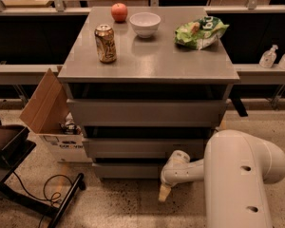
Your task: Open bottom drawer
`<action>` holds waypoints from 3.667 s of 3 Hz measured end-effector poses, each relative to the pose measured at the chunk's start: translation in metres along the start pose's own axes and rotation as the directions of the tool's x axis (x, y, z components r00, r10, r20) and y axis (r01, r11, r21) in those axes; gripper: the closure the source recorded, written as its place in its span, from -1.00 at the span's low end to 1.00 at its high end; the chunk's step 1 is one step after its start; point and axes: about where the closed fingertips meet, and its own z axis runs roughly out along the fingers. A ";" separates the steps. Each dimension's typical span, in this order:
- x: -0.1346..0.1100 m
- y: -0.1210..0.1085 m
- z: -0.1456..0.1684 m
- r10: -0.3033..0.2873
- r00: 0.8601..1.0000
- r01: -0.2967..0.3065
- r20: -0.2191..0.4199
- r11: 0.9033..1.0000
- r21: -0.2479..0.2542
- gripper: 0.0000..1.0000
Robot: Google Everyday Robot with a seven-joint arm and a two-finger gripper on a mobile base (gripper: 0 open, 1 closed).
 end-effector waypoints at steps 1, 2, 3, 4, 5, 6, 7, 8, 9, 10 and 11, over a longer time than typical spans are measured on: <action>-0.005 -0.004 0.002 -0.056 0.998 0.054 0.033 0.997 0.052 -1.00; -0.006 -0.010 0.009 -0.127 0.991 0.120 0.051 0.986 0.118 -1.00; -0.006 -0.010 0.009 -0.127 0.991 0.120 0.051 0.986 0.118 -1.00; -0.008 -0.009 0.018 -0.138 0.990 0.137 0.000 0.982 0.129 -1.00; -0.009 -0.012 0.029 -0.161 0.986 0.167 -0.049 0.976 0.142 -1.00; -0.007 -0.023 0.040 -0.175 0.980 0.188 -0.094 0.970 0.154 -1.00; -0.006 -0.032 0.049 -0.178 0.977 0.195 -0.117 0.969 0.153 -1.00; -0.005 -0.035 0.061 -0.170 0.978 0.187 -0.125 0.972 0.140 -1.00; -0.008 -0.036 0.084 -0.163 0.979 0.177 -0.125 0.978 0.108 -0.95; -0.013 -0.036 0.098 -0.166 0.978 0.177 -0.125 0.981 0.081 -0.49; -0.015 -0.036 0.097 -0.173 0.976 0.184 -0.129 0.980 0.074 -0.04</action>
Offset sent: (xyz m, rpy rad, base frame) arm 0.0164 0.0042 -0.0096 -0.0156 -0.2024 0.1572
